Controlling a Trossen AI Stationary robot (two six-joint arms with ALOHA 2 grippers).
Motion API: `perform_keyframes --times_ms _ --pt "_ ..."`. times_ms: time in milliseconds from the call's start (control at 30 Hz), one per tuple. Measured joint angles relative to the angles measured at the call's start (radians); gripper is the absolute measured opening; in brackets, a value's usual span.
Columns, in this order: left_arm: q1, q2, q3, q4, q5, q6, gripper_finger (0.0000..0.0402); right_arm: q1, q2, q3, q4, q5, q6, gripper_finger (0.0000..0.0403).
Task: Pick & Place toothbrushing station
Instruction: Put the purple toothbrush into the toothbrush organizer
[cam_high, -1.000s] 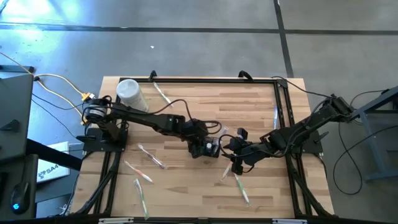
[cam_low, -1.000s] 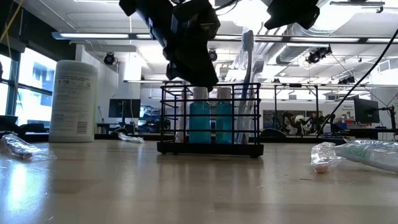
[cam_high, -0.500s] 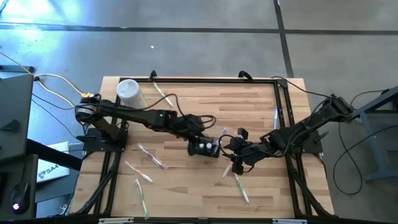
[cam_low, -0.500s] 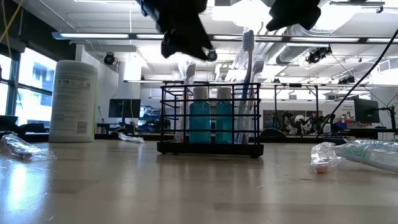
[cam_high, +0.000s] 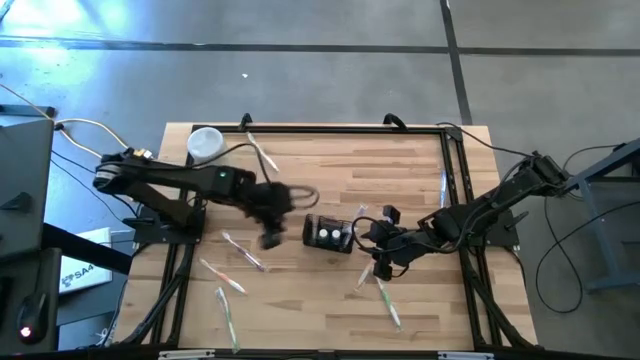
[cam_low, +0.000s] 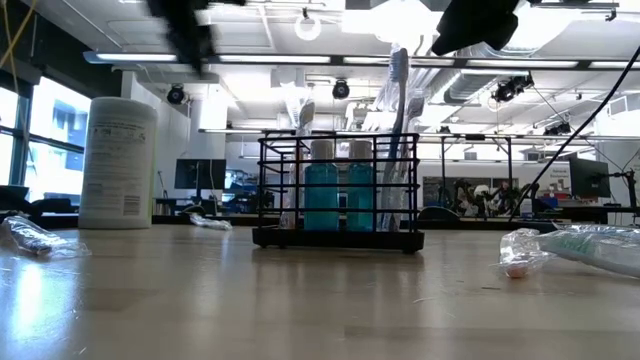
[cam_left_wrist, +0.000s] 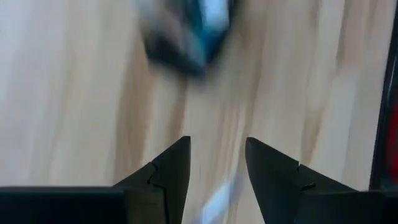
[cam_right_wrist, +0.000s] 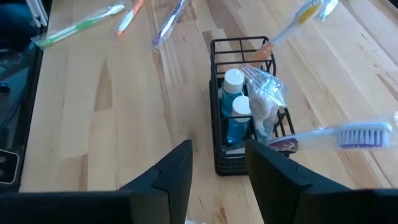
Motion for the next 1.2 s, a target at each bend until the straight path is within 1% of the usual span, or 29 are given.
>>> perform_keyframes --times_ms 100,133,167,333,433,500,567,600,767,933,1067,1200 --pt "-0.048 -0.002 -0.002 -0.216 0.033 0.01 0.0152 0.0 0.0 0.0 -0.009 0.001 0.0 0.014" --pt "-0.072 -0.003 -0.007 -0.274 0.031 -0.018 0.0152 0.0 0.0 0.0 -0.007 0.002 0.0 0.014" --pt "-0.095 -0.004 -0.016 -0.283 0.025 -0.057 0.0152 0.0 0.0 0.0 -0.009 0.003 0.0 0.014" --pt "-0.193 0.003 -0.088 -0.243 0.009 -0.175 0.0152 0.0 0.0 0.0 -0.008 0.003 0.0 0.014" --pt "-0.222 0.008 -0.145 -0.197 -0.045 -0.21 0.0152 0.0 0.0 0.0 -0.006 0.003 0.0 0.014" --pt "-0.228 0.008 -0.175 -0.19 -0.093 -0.201 0.0152 0.0 0.0 0.0 -0.004 0.002 0.004 0.014" --pt "-0.227 0.006 -0.209 -0.18 -0.141 -0.15 0.0152 0.0 0.0 0.0 -0.004 0.001 0.004 0.014" --pt "-0.228 0.006 -0.232 -0.184 -0.149 -0.126 0.0152 0.0 0.0 0.0 -0.004 0.0 0.004 0.014" --pt "-0.232 0.007 -0.352 -0.147 -0.144 -0.047 0.0152 0.001 0.0 0.0 -0.01 -0.001 0.029 0.014" --pt "-0.231 0.007 -0.461 -0.053 -0.131 -0.044 0.0152 0.001 0.0 0.0 -0.011 -0.001 0.03 0.014" --pt "-0.231 0.007 -0.52 0.05 -0.071 -0.047 0.0152 -0.006 0.0 0.0 -0.011 -0.001 0.03 0.014" --pt "-0.231 0.007 -0.547 0.104 -0.053 -0.044 0.0152 -0.013 0.0 0.0 -0.009 0.0 0.03 0.014"
